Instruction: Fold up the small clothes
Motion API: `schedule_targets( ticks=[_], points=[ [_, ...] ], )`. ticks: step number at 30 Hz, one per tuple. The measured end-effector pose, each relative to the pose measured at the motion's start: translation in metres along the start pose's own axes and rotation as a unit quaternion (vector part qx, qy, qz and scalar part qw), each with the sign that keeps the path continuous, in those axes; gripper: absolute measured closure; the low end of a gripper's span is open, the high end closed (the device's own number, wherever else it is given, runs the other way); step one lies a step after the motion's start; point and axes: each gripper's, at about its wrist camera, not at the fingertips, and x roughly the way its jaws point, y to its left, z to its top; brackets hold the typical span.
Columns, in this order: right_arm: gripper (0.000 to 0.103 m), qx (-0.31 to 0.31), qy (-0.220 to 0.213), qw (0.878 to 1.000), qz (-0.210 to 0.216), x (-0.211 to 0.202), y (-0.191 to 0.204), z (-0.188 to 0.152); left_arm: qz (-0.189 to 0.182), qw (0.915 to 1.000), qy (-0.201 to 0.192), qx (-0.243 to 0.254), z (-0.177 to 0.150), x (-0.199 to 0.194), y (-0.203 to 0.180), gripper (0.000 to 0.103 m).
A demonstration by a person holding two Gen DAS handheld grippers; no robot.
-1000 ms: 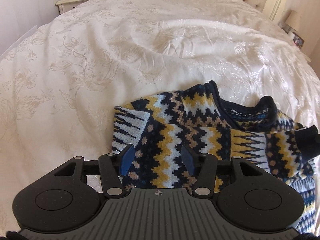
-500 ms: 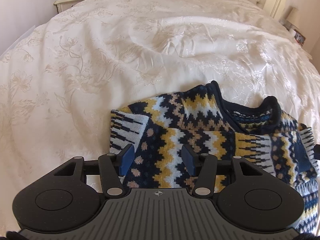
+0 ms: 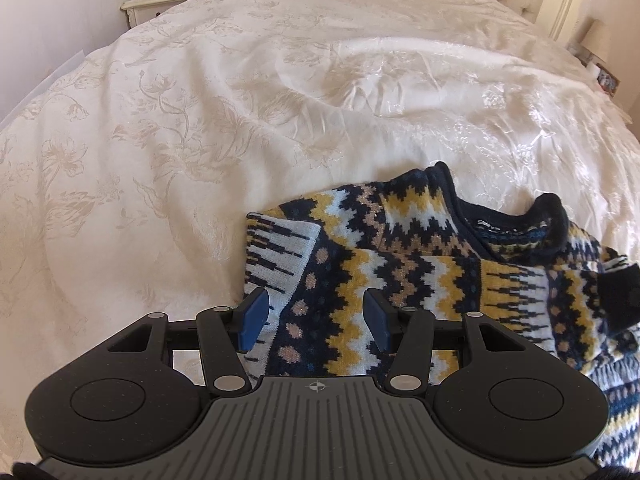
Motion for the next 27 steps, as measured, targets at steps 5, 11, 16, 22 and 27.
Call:
schedule_targets(
  ticks=[5,11,16,22,27],
  points=[
    [0.09,0.016,0.017,0.998,-0.055,0.004,-0.024,-0.001,-0.004,1.0,0.004,0.004,0.001,0.008,-0.005,0.052],
    [0.081,0.018,0.055,0.995,-0.082,0.035,-0.036,-0.01,0.023,0.9994,0.024,0.01,-0.001,0.032,-0.005,0.052],
    [0.073,0.007,0.059,0.993,-0.106,0.044,-0.036,-0.017,0.053,0.9975,0.044,-0.018,-0.006,0.049,0.016,0.04],
    [0.026,-0.004,0.045,0.993,-0.111,0.034,-0.029,-0.019,0.057,0.9974,0.044,-0.003,-0.009,0.032,0.016,0.039],
    [0.014,0.006,0.031,0.992,-0.124,0.015,-0.023,-0.025,0.029,0.9986,0.039,-0.018,-0.021,0.005,0.017,0.033]
  ],
)
